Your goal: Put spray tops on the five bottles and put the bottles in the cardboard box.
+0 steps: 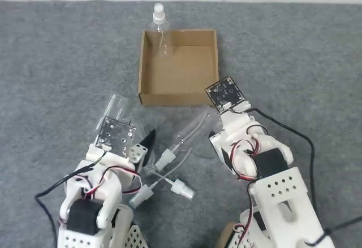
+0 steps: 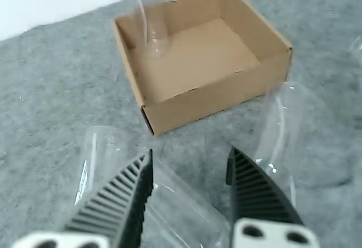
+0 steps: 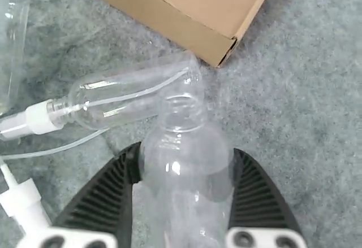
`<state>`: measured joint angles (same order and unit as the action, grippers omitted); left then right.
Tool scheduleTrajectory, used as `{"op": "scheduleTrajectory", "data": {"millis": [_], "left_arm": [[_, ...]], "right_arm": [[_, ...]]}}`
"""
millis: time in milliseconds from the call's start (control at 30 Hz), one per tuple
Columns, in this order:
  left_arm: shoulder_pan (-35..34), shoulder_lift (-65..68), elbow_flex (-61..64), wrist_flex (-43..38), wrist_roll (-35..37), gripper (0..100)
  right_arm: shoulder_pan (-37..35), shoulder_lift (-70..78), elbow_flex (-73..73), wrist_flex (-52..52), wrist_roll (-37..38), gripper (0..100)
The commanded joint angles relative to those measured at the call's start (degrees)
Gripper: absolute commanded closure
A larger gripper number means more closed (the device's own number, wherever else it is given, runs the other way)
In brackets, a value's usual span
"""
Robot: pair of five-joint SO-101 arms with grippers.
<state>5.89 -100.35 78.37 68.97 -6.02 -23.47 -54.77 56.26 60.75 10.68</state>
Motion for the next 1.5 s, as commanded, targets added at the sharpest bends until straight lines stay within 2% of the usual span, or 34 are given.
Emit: {"op": "scheduleTrajectory", "data": {"millis": [0,267,433,667,1033,1200,1467], "left_arm": [[1.5,6.8,-3.9,0.0,-2.4,77],[6.8,27.0,-9.5,-0.7,-2.7,72],[6.7,32.2,-9.7,-0.8,-5.9,71],[6.8,37.6,-9.8,-1.5,-5.9,71],[6.3,57.8,-14.4,-6.9,-5.9,71],[6.2,61.8,-14.6,-10.0,-5.7,72],[6.7,62.4,-14.5,-9.9,-6.0,72]], "right_arm": [[3.1,-2.0,-0.4,-1.5,-0.7,90.9],[4.2,-2.0,-0.4,-2.3,-2.1,90.9],[4.2,-2.0,-0.4,-2.3,-2.0,90.9],[4.2,-2.0,-0.4,-2.2,-1.8,90.9],[4.2,-2.0,-0.4,-2.2,-1.8,90.9],[4.2,-2.0,-0.4,-2.2,-1.8,90.9],[4.2,-2.0,-0.4,-2.2,-1.8,90.9]]}}
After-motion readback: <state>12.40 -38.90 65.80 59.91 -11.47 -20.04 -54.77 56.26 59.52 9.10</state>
